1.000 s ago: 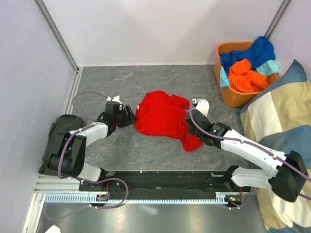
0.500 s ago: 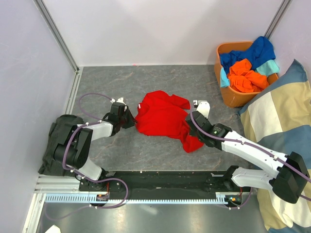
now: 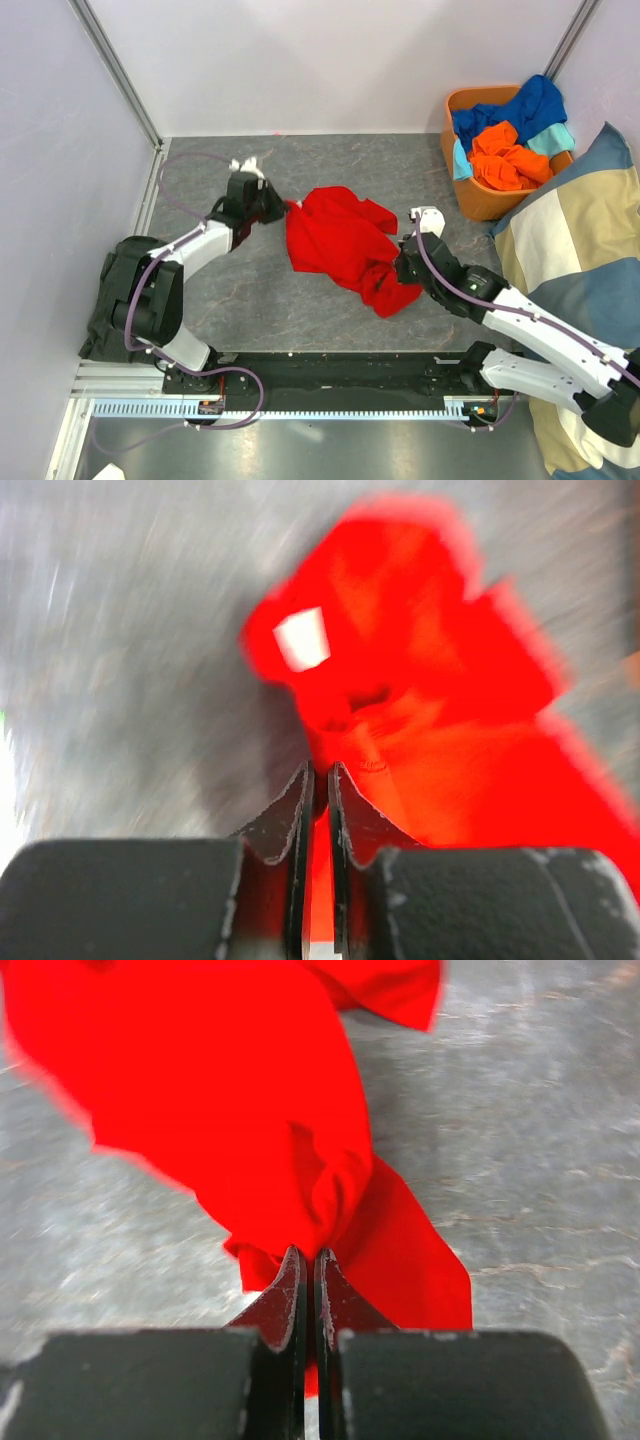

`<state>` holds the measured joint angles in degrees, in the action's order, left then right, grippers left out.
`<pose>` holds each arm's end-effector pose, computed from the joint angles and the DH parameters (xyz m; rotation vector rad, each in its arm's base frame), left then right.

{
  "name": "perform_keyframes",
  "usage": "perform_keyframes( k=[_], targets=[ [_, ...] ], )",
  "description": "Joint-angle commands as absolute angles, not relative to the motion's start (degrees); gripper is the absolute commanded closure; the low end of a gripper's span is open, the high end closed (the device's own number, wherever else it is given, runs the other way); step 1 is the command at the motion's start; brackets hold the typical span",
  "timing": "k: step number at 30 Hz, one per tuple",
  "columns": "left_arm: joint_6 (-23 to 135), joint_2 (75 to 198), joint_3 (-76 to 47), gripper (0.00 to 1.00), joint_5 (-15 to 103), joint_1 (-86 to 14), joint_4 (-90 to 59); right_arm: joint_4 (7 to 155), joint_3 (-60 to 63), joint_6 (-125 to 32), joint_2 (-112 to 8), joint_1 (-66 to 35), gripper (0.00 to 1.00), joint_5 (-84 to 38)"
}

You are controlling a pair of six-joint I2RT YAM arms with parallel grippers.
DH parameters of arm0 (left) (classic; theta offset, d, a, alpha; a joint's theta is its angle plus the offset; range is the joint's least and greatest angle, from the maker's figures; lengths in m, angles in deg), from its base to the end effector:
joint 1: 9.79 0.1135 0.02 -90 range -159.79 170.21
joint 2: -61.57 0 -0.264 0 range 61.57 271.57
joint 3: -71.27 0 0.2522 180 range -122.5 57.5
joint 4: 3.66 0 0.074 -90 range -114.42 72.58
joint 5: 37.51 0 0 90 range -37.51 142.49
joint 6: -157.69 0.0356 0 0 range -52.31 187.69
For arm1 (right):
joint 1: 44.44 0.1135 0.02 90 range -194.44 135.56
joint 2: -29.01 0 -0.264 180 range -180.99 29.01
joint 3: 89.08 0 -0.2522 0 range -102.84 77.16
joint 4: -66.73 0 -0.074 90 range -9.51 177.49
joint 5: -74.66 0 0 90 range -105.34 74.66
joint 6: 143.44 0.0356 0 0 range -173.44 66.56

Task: Fold and stack the t-shirts
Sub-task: Flatten out the tshirt

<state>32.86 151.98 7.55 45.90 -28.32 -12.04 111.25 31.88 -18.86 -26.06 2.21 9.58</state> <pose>0.3180 -0.1109 0.2014 -0.2527 2.2398 -0.6417 0.1490 0.1360 0.2783 -0.0087 2.2167 0.2912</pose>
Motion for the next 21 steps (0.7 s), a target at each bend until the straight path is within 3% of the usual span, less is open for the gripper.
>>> perform_keyframes(
  k=[1, 8, 15, 21],
  targets=[
    [36.1, 153.3, -6.5, 0.98, 44.1, -28.7, -13.6, 112.5, 29.5, -22.8, -22.3, 2.2, 1.00, 1.9],
    [37.2, 161.0, -28.0, 0.98, 41.8, -28.7, -19.5, 114.4, 24.5, -26.4, -20.9, 2.2, 1.00, -4.0],
    [37.1, 171.9, -46.2, 0.98, 36.1, -28.8, -24.0, 112.4, 24.2, -29.2, -22.3, 2.3, 1.00, -23.3],
    [37.8, 176.9, -60.2, 0.98, 34.3, -28.9, -29.7, 111.1, 22.9, -29.4, -20.6, 2.8, 1.00, -26.5]
  ],
)
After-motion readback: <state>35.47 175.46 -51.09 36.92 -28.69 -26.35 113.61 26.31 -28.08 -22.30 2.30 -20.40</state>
